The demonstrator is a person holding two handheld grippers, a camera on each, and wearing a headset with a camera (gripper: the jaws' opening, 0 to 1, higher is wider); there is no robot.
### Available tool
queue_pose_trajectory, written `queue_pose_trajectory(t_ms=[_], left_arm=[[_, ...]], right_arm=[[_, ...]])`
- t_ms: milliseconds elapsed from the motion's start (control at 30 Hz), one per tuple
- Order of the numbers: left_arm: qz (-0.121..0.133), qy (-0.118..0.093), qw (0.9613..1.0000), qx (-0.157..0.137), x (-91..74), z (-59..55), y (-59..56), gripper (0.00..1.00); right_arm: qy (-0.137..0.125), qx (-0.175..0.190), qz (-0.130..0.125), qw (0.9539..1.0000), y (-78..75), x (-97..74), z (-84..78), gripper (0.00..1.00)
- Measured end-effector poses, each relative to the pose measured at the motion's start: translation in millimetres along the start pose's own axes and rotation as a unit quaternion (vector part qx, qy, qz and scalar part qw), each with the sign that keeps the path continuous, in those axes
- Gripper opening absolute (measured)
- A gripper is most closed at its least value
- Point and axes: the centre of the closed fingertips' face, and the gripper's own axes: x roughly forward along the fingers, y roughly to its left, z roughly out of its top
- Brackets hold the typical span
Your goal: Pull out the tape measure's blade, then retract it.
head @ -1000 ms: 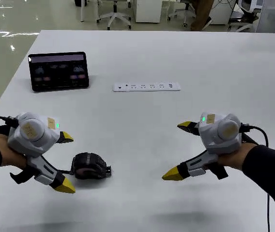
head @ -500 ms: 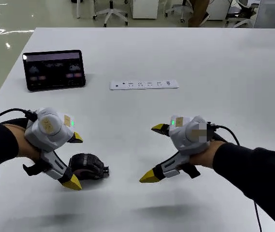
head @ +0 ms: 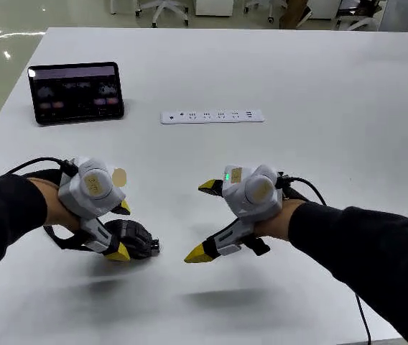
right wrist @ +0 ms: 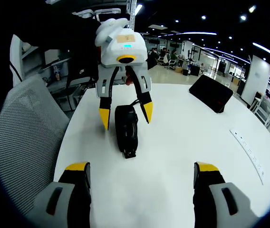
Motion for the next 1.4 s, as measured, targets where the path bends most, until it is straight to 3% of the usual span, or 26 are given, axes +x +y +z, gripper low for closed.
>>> queue_pose_trajectory(t_ms=[233, 333, 400, 600, 867, 967, 1067, 1400], left_arm=[[0.005, 0.003, 0.9999, 0.011, 2.7, -0.1, -0.1, 0.41], [-0.004, 0.007, 0.9998, 0.019, 6.1, -0.7, -5.9, 0.33], [0.006, 0.01, 0.9993, 0.036, 7.3, -2.0, -2.4, 0.33], [0.018, 0.016, 0.9992, 0.031, 9.4, -3.5, -0.8, 0.32], [0.02, 0.014, 0.9993, 0.029, 8.9, -3.1, -1.4, 0.32], [0.02, 0.016, 0.9992, 0.032, 8.6, -3.3, -1.7, 0.31], [0.019, 0.016, 0.9993, 0.026, 8.8, -3.2, -1.1, 0.31], [0.016, 0.024, 0.9993, 0.024, 8.6, -3.3, -2.2, 0.32]], right_arm=[[0.01, -0.008, 0.013, 0.9998, 3.8, 16.8, 2.5, 0.81], [0.011, -0.012, 0.022, 0.9996, 7.1, 22.7, 5.0, 0.77], [0.015, -0.016, 0.026, 0.9994, 8.3, 26.8, 4.9, 0.74], [0.037, -0.029, 0.034, 0.9983, 9.7, 36.7, 2.1, 0.7], [0.041, -0.031, 0.046, 0.9976, 12.9, 49.0, 3.9, 0.64], [0.055, -0.044, 0.045, 0.9965, 14.1, 55.3, -3.4, 0.51], [0.054, -0.025, 0.053, 0.9968, 16.9, 61.8, -6.8, 0.47], [0.076, -0.066, 0.067, 0.9927, 26.6, 77.3, -16.2, 0.23]])
